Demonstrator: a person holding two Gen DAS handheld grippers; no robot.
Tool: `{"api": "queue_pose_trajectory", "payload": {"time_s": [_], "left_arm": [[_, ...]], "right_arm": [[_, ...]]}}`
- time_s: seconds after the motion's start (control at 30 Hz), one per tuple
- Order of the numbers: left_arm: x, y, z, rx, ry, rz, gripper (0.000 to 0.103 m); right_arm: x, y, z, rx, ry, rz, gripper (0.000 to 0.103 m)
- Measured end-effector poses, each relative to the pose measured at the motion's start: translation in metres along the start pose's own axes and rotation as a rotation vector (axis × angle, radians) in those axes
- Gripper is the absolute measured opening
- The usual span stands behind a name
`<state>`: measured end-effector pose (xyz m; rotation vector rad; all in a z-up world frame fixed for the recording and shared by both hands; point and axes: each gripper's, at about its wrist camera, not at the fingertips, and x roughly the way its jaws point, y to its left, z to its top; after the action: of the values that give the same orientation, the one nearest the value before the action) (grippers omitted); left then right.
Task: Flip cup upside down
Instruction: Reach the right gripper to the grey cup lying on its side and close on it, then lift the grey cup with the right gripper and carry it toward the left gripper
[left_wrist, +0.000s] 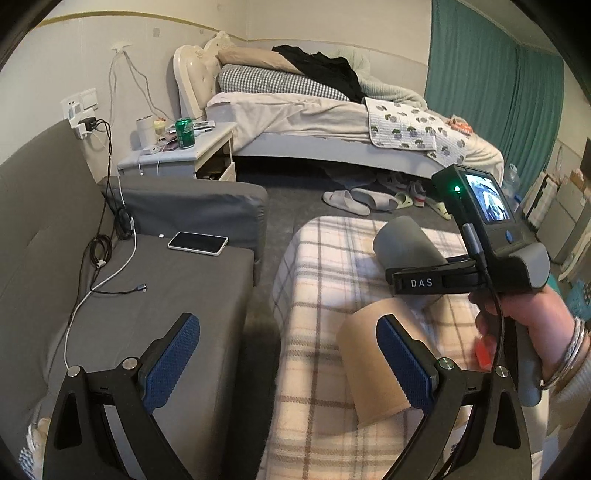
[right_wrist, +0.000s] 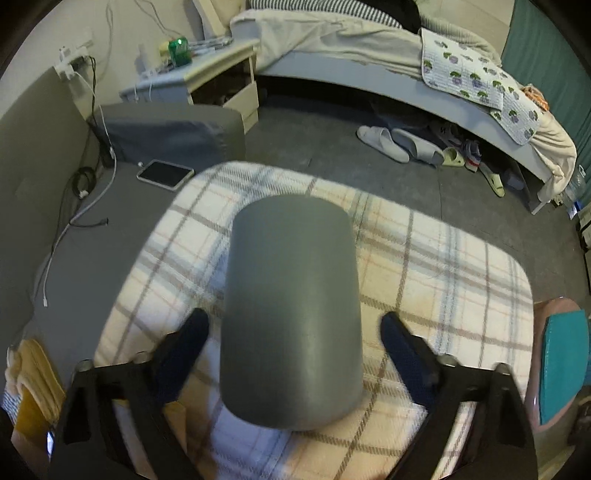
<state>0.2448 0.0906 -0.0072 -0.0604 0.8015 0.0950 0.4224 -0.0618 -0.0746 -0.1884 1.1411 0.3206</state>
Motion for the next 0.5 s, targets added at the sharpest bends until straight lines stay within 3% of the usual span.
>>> {"api": "queue_pose_trajectory", "payload": {"time_s": [0.13,0.23,0.5], "left_arm": [[-0.011,-0.003,-0.002,0.03,0.002,0.024,0.099],[-0.032,-0.006,-0.005,0.044,-0.012,0.037,0.099],[-0.127,-0.016,-0.032,-0.002,-0.076,0.015,0.099]], "right_arm": [[-0.003,-0.004,-0.005,0.025,0.007,0.011,0.071],[-0.031,-0.007,-0.015,0.036,-0.052,0.003,0.071],[-0.175,-0.008,-0.065,0.005,-0.201,0.019,0.071]]}}
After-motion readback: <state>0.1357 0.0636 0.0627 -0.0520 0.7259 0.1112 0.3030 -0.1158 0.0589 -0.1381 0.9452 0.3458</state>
